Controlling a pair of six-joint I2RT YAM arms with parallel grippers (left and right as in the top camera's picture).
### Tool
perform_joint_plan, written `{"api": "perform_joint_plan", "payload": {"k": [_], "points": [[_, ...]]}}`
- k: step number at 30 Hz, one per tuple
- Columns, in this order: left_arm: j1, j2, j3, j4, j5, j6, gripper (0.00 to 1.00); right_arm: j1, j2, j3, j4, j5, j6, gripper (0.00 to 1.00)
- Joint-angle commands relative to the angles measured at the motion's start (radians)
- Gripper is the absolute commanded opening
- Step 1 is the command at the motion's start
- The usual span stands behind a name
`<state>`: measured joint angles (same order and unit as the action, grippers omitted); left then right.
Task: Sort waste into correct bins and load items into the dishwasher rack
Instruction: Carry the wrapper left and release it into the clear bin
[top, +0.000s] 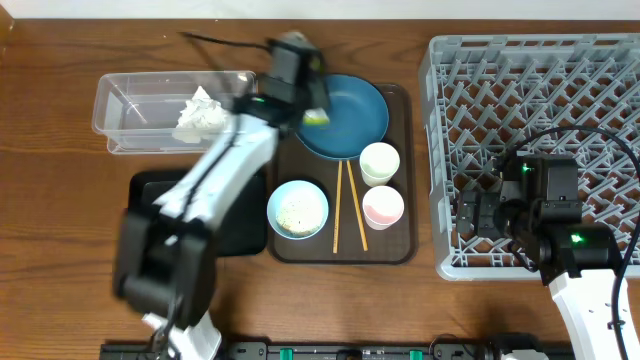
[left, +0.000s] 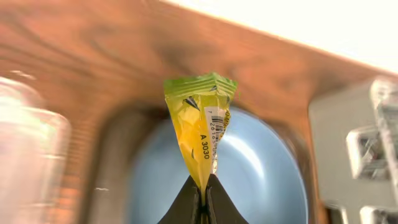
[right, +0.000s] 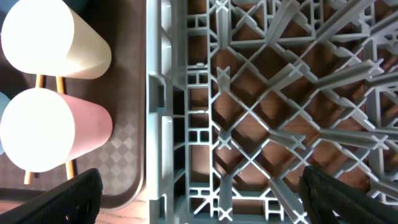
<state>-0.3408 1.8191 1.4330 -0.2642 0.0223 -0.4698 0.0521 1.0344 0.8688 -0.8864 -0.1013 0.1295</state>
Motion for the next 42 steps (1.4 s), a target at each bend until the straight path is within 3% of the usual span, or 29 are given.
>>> {"api": "perform_joint_plan", "payload": {"k": [1, 4, 10, 22, 24, 26, 27, 28, 36, 42], "points": [[0.085, -0.071, 0.003, -0.06, -0.016, 0.032, 0.06, 0.007, 0.005, 0.019, -0.002, -0.004, 0.012, 0.99], [0.17, -0.095, 0.003, -0.117, -0.016, -0.013, 0.06, 0.007, 0.005, 0.019, 0.0, -0.004, 0.012, 0.99], [0.321, -0.071, -0.008, -0.201, -0.016, -0.254, 0.06, 0.007, 0.005, 0.019, -0.001, -0.004, 0.012, 0.99], [0.397, 0.051, -0.012, -0.185, -0.041, -0.337, 0.11, 0.007, 0.005, 0.019, -0.001, -0.004, 0.012, 0.99], [0.397, 0.058, -0.012, -0.185, -0.04, -0.336, 0.17, 0.007, 0.005, 0.019, 0.0, -0.004, 0.012, 0.99], [0.397, 0.056, -0.012, -0.172, -0.038, -0.317, 0.35, 0.007, 0.005, 0.019, -0.001, -0.004, 0.012, 0.99], [0.397, 0.053, -0.011, -0.159, -0.035, -0.303, 0.52, 0.007, 0.005, 0.019, 0.0, -0.004, 0.012, 0.99], [0.397, 0.048, -0.011, -0.147, -0.034, -0.287, 0.61, 0.007, 0.005, 0.019, 0.0, -0.004, 0.012, 0.99], [0.391, -0.064, -0.011, -0.158, -0.031, -0.171, 0.81, 0.007, 0.005, 0.019, 0.0, -0.004, 0.012, 0.99], [0.319, -0.209, -0.011, -0.333, -0.031, -0.072, 0.88, 0.007, 0.005, 0.019, 0.0, -0.004, 0.012, 0.99]]}}
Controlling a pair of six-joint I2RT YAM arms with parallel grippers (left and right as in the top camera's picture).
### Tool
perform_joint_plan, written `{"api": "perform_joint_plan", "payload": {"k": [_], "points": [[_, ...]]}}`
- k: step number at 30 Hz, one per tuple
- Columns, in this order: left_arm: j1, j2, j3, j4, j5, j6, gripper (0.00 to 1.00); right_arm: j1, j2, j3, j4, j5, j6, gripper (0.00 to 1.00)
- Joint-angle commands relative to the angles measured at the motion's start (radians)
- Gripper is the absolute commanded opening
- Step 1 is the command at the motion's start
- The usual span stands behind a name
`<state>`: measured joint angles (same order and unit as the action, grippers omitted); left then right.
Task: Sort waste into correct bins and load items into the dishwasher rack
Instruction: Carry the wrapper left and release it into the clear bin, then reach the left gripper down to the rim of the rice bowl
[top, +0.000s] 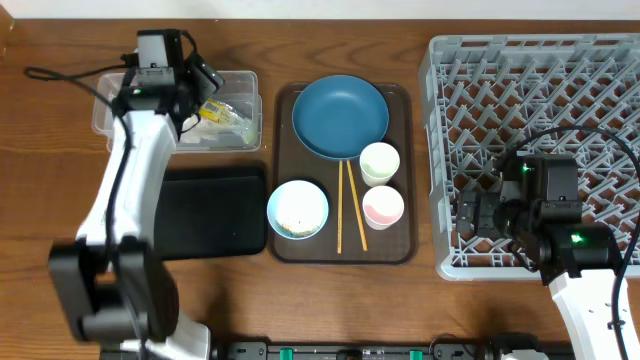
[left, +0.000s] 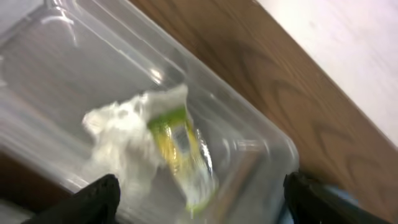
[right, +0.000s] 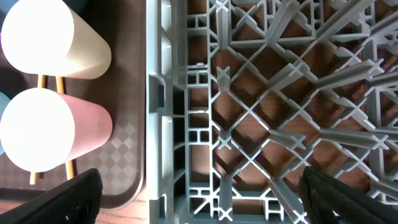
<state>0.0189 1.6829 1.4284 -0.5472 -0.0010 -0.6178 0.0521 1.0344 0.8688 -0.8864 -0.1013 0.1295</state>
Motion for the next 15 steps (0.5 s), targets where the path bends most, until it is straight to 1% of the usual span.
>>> {"api": "perform_joint_plan", "payload": {"k": [1, 2, 5, 9, 12, 15], "points": [[-0.06, -0.093, -0.007, -0.09, -0.008, 0.076, 0.89, 0.007, 0.005, 0.019, 0.001, -0.004, 0.011, 0.99], [-0.085, -0.113, -0.007, -0.139, -0.007, 0.082, 0.91, 0.007, 0.005, 0.019, 0.002, -0.004, 0.012, 0.99], [-0.16, -0.146, -0.007, -0.274, -0.008, 0.083, 0.91, 0.007, 0.005, 0.019, 0.004, -0.004, 0.012, 0.99], [-0.268, -0.136, -0.007, -0.418, -0.007, 0.084, 0.92, 0.007, 0.005, 0.019, 0.003, -0.004, 0.012, 0.99], [-0.351, -0.111, -0.015, -0.465, -0.008, 0.116, 0.92, 0.007, 0.005, 0.019, 0.003, -0.004, 0.012, 0.99], [-0.432, -0.082, -0.031, -0.469, -0.008, 0.15, 0.91, 0.007, 0.005, 0.019, 0.002, -0.004, 0.012, 0.99]]}}
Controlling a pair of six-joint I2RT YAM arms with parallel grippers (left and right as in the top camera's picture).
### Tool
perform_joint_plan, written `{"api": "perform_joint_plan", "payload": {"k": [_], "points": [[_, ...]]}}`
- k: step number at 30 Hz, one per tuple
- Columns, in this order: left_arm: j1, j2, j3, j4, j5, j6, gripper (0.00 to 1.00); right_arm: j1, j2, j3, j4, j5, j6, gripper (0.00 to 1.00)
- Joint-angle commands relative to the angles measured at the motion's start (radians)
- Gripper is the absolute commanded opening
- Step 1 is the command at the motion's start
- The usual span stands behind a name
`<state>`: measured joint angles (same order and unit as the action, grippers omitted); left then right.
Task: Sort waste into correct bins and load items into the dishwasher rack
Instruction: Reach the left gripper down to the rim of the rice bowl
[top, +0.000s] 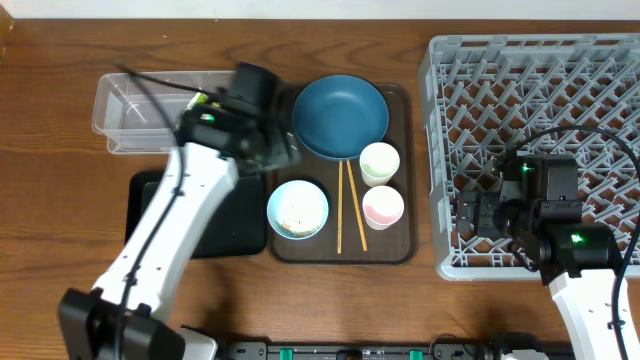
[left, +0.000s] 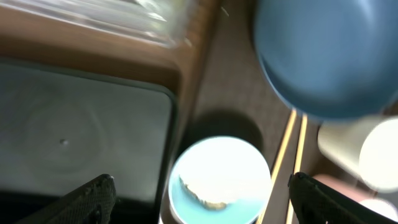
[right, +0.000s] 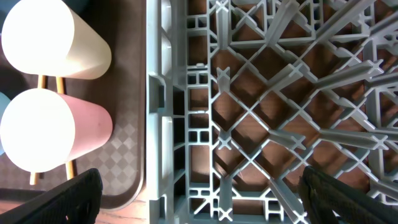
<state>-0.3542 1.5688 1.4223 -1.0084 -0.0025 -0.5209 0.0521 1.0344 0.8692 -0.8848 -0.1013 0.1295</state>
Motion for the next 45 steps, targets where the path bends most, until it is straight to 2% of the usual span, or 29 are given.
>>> {"api": "perform_joint_plan", "payload": {"k": [1, 8, 20, 23, 29, 41, 45], "points": [[-0.083, 0.046, -0.027, -0.008, -0.007, 0.055, 0.91, 0.007, 0.005, 0.019, 0.0, -0.005, 0.012, 0.99], [-0.204, 0.171, -0.027, -0.008, -0.006, 0.056, 0.9, 0.007, 0.005, 0.019, -0.01, -0.004, 0.012, 0.99], [-0.31, 0.337, -0.027, 0.019, -0.006, 0.052, 0.79, 0.007, 0.005, 0.019, -0.017, -0.004, 0.012, 0.99], [-0.319, 0.366, -0.028, 0.027, -0.006, 0.05, 0.73, 0.007, 0.005, 0.019, -0.017, -0.004, 0.012, 0.99], [-0.32, 0.389, -0.028, 0.052, -0.006, 0.03, 0.46, 0.007, 0.005, 0.019, -0.017, -0.004, 0.012, 0.99], [-0.32, 0.389, -0.051, 0.095, -0.006, 0.028, 0.44, 0.007, 0.005, 0.019, -0.018, -0.004, 0.012, 0.99], [-0.32, 0.389, -0.082, 0.109, -0.006, -0.008, 0.44, 0.007, 0.005, 0.019, -0.021, -0.004, 0.012, 0.99]]}}
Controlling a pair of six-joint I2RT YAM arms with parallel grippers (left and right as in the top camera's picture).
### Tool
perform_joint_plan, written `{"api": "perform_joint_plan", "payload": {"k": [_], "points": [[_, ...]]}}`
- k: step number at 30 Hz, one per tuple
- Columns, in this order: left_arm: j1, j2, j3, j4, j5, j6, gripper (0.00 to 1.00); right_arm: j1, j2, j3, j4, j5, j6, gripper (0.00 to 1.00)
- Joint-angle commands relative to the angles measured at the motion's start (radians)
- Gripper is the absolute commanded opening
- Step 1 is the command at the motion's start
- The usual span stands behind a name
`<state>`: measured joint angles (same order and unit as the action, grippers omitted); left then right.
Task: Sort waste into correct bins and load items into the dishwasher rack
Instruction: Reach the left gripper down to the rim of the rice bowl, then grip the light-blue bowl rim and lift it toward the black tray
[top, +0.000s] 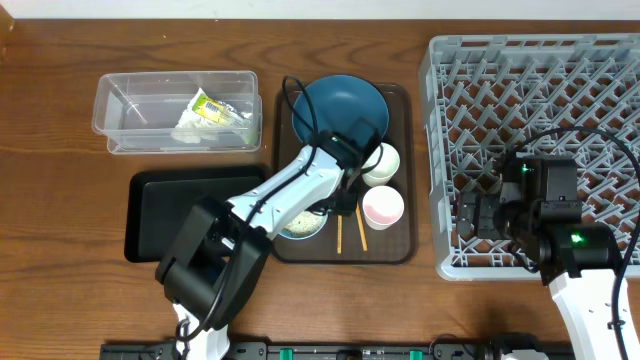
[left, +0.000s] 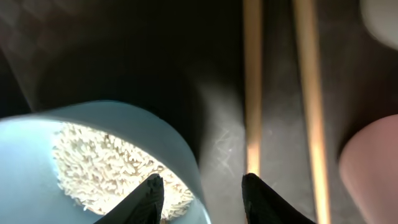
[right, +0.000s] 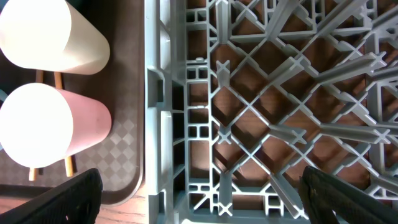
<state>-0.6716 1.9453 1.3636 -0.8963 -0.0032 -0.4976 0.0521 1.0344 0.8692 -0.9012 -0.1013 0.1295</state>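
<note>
My left gripper (left: 202, 190) is open and low over the brown tray (top: 400, 245), its jaws astride the right rim of the light blue bowl (left: 93, 162) that holds rice. One finger is over the rice, the other on the chopsticks' (left: 252, 93) side. Overhead, the left gripper (top: 335, 195) hides part of the bowl (top: 290, 218). A yellow-green wrapper (top: 210, 105) lies with crumpled tissue in the clear bin (top: 120, 115). My right gripper (right: 202, 205) is open wide over the left edge of the grey dish rack (right: 249, 124).
On the tray also sit a blue plate (top: 335, 105), a cream cup (top: 380, 163) and a pink cup (top: 383, 207). A black bin (top: 160, 215) lies left of the tray. The rack (top: 540, 100) fills the right side.
My left gripper, which was open and high over the tray's left part, is now down at the rice bowl's right rim, still open. The right arm has not moved.
First my left gripper was shut on the yellow-green wrapper above the blue plate. Then it was open over the clear bin with the wrapper lying inside. After that it was above the tray, and now it straddles the rice bowl's rim.
</note>
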Motion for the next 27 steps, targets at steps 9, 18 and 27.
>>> {"api": "perform_joint_plan", "payload": {"k": [9, 18, 27], "points": [[-0.002, 0.013, -0.025, 0.009, -0.005, -0.031, 0.32, 0.007, 0.005, 0.019, -0.008, -0.004, 0.012, 0.99], [-0.002, 0.013, -0.025, 0.012, -0.005, -0.031, 0.12, 0.007, 0.005, 0.019, -0.008, -0.004, 0.012, 0.99], [-0.002, 0.003, -0.024, 0.011, -0.005, -0.031, 0.06, 0.007, 0.005, 0.019, -0.009, -0.004, 0.012, 0.99]]}}
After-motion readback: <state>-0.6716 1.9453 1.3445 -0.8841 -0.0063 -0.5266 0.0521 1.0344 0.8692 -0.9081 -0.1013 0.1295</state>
